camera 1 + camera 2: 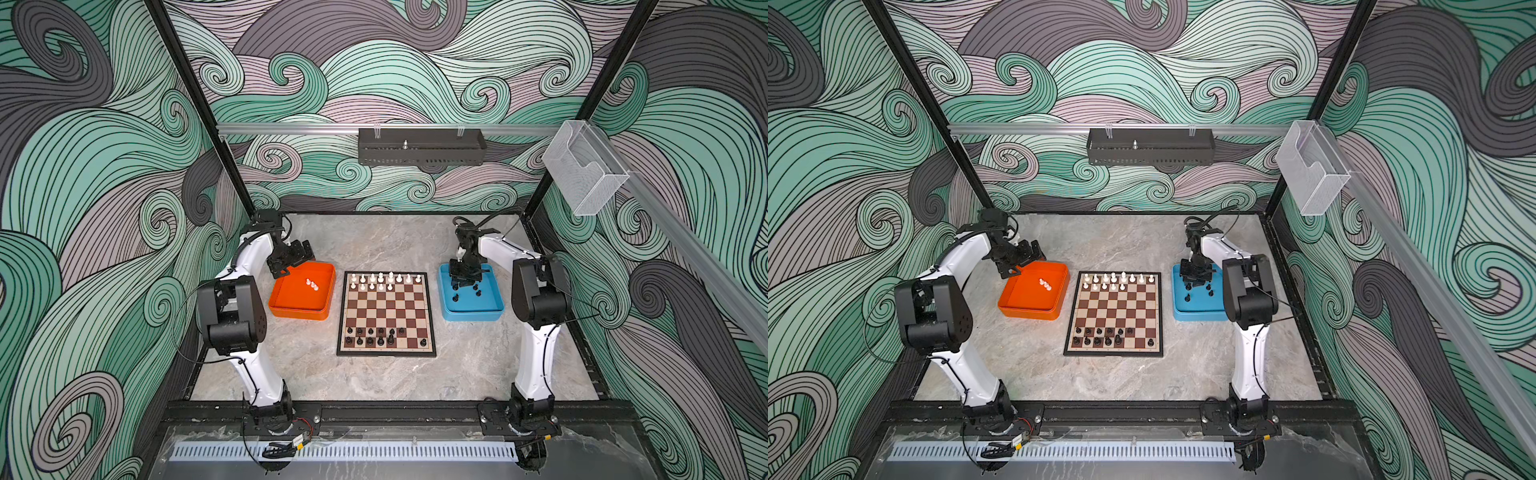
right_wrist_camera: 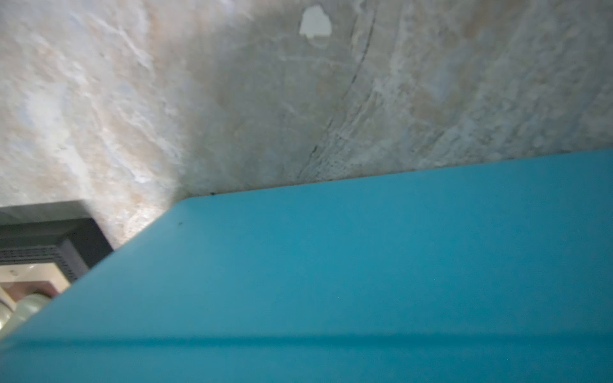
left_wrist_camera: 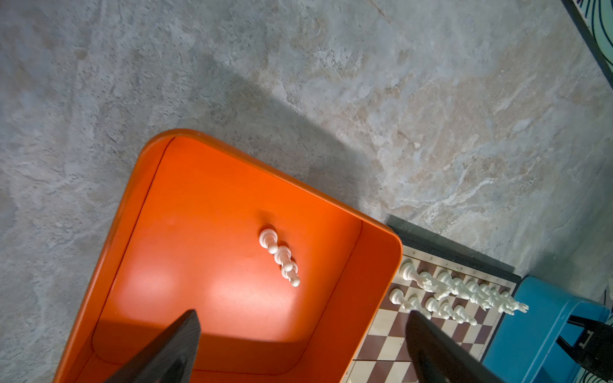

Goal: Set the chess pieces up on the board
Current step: 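Lower the right gripper into the blue tray and grasp a black pawn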

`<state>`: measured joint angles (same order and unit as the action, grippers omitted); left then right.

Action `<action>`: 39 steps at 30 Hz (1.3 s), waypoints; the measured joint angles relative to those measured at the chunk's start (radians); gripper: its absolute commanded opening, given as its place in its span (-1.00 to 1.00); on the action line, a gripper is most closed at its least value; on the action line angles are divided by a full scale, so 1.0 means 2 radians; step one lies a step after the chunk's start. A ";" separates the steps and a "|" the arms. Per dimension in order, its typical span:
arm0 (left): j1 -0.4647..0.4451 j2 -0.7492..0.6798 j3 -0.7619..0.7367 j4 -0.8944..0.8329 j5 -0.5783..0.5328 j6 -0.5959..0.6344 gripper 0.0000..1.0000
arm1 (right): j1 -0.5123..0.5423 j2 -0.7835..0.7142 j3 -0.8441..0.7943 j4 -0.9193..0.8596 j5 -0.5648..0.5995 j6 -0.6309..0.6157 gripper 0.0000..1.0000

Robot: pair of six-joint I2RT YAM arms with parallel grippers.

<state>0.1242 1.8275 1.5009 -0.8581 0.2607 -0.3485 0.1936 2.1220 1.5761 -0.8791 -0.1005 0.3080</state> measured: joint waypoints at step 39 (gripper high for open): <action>0.000 0.001 0.000 0.003 0.007 0.000 0.97 | 0.010 -0.022 0.019 -0.027 0.028 0.000 -0.41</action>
<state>0.1242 1.8290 1.5005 -0.8520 0.2741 -0.3485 0.2146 2.0773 1.6142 -0.9329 -0.0437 0.3080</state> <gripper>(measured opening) 0.986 0.292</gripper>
